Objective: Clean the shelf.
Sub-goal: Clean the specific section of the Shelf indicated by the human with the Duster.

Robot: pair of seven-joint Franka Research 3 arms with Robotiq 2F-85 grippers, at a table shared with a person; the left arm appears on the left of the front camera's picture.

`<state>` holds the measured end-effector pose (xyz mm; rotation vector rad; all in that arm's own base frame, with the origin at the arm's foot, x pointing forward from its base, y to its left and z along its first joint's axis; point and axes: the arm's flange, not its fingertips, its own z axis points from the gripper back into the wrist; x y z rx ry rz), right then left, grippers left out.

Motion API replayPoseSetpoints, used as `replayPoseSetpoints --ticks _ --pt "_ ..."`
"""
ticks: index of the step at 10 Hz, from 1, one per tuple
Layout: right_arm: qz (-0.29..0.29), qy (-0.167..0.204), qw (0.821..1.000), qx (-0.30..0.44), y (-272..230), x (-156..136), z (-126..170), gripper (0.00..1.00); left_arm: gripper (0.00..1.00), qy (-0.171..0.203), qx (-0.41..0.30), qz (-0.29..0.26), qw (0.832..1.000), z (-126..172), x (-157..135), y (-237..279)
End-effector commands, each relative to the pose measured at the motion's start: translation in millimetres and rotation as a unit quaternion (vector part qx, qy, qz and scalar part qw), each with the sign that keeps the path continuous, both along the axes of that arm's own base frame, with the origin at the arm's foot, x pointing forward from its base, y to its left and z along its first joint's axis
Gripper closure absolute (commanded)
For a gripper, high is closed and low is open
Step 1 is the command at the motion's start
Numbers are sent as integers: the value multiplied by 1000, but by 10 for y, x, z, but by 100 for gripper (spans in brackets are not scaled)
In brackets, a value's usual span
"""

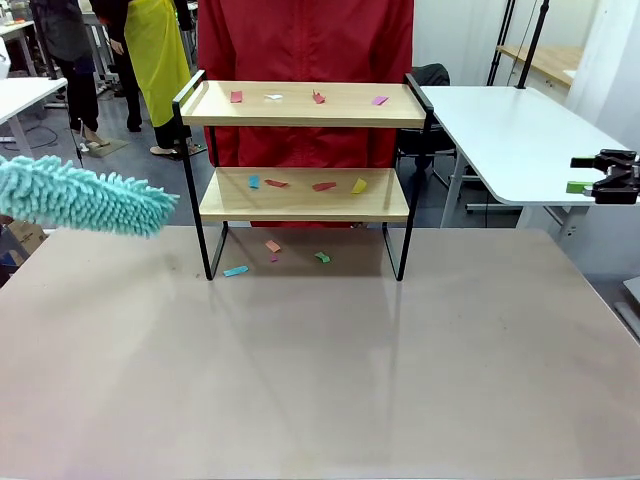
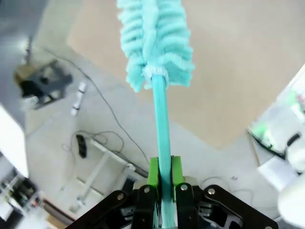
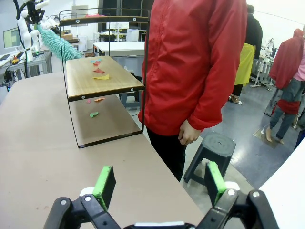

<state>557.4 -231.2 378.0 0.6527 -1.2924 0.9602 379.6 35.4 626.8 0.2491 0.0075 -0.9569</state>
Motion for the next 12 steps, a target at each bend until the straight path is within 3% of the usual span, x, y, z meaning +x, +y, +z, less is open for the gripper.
replayPoseSetpoints --ticks 1,3,5,6,9,10,12 --pt "-3 8 1000 -1 29 8 74 0 87 17 27 -104 994 42 -127 29" --pt "-3 8 1000 -1 29 8 74 0 87 43 35 -193 980 -8 -359 -147" --pt "-3 8 1000 -1 29 8 74 0 87 75 25 -241 967 -107 -457 -336" --pt "-3 8 1000 -1 29 8 74 0 87 88 58 -252 962 -190 -476 -411" --pt "-3 8 1000 -1 29 8 74 0 87 74 51 -251 964 -267 -397 -475" --pt "-3 8 1000 -1 29 8 74 0 87 92 41 -250 963 -254 -454 -531" --pt "-3 8 1000 -1 29 8 74 0 87 92 41 -250 963 -254 -454 -531"
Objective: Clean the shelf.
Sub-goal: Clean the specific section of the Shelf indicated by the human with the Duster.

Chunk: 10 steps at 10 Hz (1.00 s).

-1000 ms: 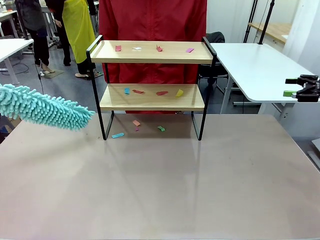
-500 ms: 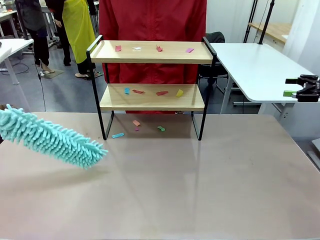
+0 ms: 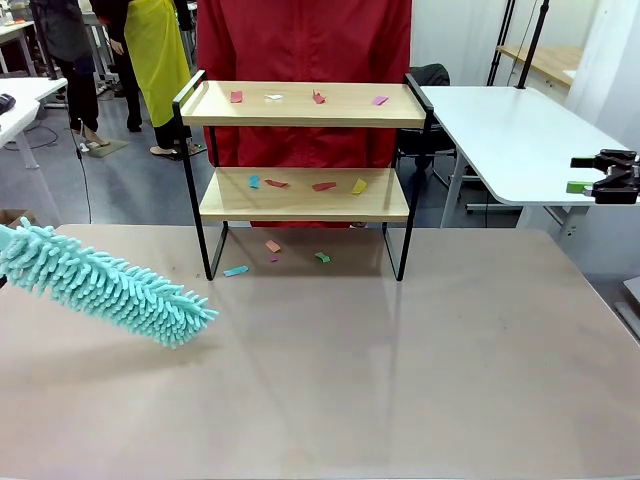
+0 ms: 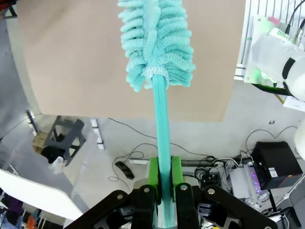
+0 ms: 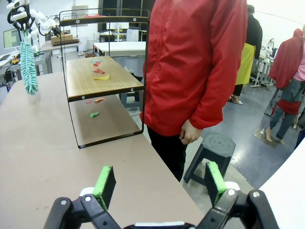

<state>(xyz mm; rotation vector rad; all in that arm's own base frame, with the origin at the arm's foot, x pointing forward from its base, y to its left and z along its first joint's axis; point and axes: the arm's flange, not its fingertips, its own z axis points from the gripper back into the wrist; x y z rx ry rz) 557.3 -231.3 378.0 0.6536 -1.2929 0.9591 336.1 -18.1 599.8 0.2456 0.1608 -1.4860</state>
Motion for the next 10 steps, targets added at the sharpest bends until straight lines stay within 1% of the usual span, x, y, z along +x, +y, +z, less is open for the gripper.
replayPoseSetpoints --ticks 1,10 --pt "-2 8 1000 -1 30 8 74 0 87 1 -1 1 1000 16 -18 5" --pt "-2 8 1000 -1 30 8 74 0 87 1 -1 1 1000 16 -18 5"
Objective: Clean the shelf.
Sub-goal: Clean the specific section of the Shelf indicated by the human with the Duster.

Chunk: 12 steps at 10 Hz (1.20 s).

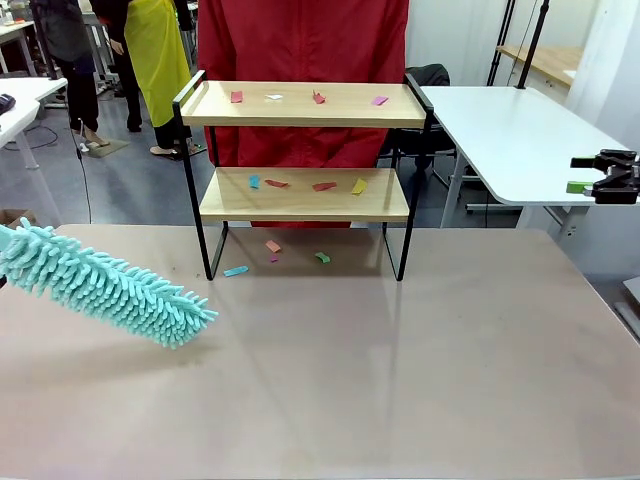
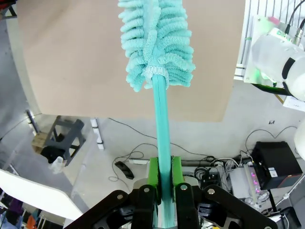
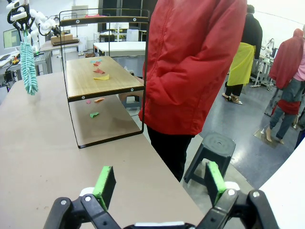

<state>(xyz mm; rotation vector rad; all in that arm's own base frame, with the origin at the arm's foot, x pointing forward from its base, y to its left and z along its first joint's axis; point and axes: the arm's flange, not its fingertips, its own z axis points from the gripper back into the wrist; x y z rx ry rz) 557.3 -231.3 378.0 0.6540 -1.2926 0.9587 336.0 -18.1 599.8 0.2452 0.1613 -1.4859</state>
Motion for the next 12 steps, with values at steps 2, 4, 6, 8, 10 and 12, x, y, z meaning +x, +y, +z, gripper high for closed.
replayPoseSetpoints --ticks 2,4,6,8,10,12 --pt "-2 8 1000 -1 30 8 74 0 87 1 -1 1 1000 17 -17 4" --pt "-2 8 1000 -1 30 8 74 0 87 1 -1 1 1000 17 -17 4" --pt "-2 8 1000 -1 30 8 74 0 87 1 -1 1 1000 17 -17 4" --pt "-2 8 1000 -1 30 8 74 0 87 1 -1 1 1000 17 -17 4" --pt "-2 8 1000 -1 30 8 74 0 87 1 -1 1 1000 17 -17 4" --pt "-2 8 1000 -1 30 8 74 0 87 1 -1 1 1000 17 -17 4"
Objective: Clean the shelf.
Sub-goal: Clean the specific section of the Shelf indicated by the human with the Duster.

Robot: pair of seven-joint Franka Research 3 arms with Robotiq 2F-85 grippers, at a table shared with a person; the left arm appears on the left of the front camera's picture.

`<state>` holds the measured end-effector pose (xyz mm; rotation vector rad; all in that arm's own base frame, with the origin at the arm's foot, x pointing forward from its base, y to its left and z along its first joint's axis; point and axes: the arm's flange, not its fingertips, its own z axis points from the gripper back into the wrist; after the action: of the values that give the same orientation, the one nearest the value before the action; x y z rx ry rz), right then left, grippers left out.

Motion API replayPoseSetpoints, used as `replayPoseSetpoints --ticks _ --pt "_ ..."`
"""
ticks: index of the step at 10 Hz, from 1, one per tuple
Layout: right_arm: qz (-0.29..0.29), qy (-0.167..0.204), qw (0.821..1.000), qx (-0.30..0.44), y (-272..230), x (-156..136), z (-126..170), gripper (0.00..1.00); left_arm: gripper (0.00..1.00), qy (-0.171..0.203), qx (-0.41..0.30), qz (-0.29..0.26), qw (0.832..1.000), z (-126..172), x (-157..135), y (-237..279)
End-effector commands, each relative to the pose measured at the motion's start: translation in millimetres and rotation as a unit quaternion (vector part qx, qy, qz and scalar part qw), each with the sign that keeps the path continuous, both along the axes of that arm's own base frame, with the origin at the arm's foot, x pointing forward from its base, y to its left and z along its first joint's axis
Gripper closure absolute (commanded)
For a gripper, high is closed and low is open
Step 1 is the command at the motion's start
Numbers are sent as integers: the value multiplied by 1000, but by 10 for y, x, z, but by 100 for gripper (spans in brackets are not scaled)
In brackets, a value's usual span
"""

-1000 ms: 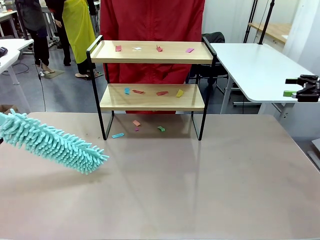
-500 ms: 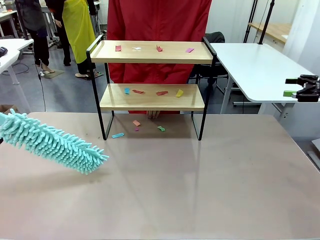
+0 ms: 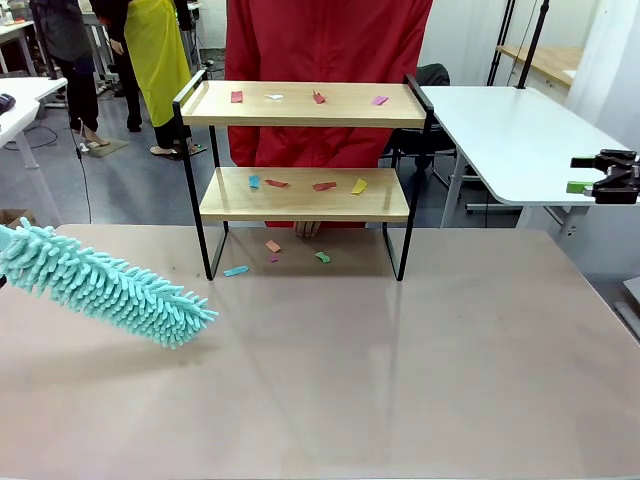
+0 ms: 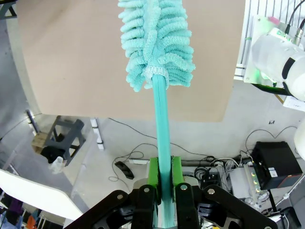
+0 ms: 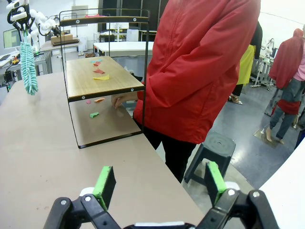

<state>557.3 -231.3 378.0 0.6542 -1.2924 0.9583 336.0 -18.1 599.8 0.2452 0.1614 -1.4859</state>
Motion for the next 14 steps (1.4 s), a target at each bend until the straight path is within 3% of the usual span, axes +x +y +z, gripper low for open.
replayPoseSetpoints --ticks 1,5,6,8,12,14 --pt "-2 8 1000 -1 30 8 74 0 87 1 -1 1 1000 17 -17 4" --pt "-2 8 1000 -1 30 8 74 0 87 0 0 0 1000 0 0 0" --pt "-2 8 1000 -1 30 8 74 0 87 35 -70 8 997 -11 45 -90" --pt "-2 8 1000 -1 30 8 74 0 87 68 -152 23 986 -104 86 -263" --pt "-2 8 1000 -1 30 8 74 0 87 97 -259 73 958 -474 -99 -649" --pt "-2 8 1000 -1 30 8 74 0 87 92 -288 116 946 -660 -295 -970"
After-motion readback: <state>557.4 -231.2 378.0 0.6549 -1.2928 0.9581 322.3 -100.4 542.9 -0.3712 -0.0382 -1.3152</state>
